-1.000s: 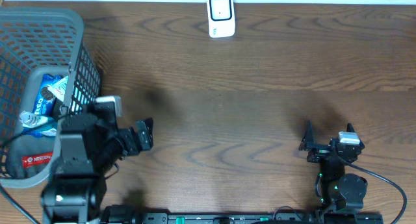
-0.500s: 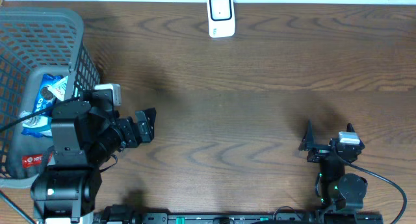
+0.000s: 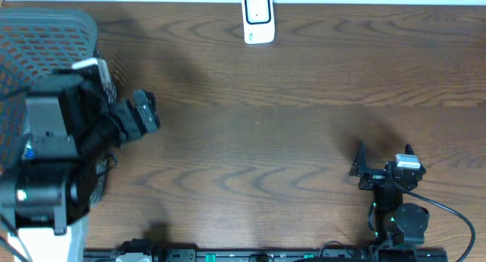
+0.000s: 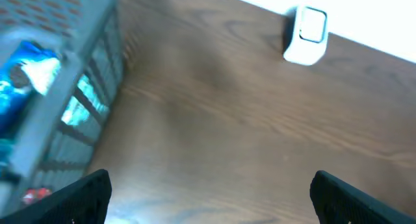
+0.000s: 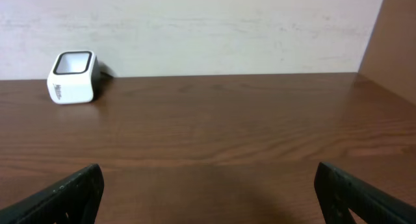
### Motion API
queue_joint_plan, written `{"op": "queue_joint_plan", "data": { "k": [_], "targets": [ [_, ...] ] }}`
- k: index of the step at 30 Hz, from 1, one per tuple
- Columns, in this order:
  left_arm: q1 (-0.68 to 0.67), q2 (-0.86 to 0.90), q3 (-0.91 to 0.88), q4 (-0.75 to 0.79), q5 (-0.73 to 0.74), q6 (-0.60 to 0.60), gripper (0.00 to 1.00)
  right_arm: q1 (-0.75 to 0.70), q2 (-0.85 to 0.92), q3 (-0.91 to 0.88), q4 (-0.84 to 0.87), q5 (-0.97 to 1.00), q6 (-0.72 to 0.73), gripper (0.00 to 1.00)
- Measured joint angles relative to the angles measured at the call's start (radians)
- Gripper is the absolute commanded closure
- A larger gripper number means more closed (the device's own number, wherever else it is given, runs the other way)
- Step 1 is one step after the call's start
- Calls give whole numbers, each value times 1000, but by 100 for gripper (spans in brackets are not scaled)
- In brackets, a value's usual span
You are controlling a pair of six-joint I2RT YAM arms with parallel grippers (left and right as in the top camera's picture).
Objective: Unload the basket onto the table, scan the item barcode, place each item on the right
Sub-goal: 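Reach the left gripper into the basket and grasp the teal bottle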
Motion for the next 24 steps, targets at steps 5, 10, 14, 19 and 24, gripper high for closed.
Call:
{"op": "queue_joint_plan", "data": {
  "k": [5, 10, 14, 19, 24],
  "targets": [
    [44, 113, 150, -13, -67, -6, 2, 0, 0, 0, 0, 0, 0, 1],
    [182, 195, 249, -43, -93, -47, 2, 0, 0, 0, 0, 0, 0, 1],
    [344, 234, 262, -43, -100, -82, 2, 0, 0, 0, 0, 0, 0, 1],
    [525, 270, 262, -48, -108, -151, 2, 0, 0, 0, 0, 0, 0, 1],
    [624, 323, 263, -103, -112, -235, 2, 0, 0, 0, 0, 0, 0, 1]
  ]
}}
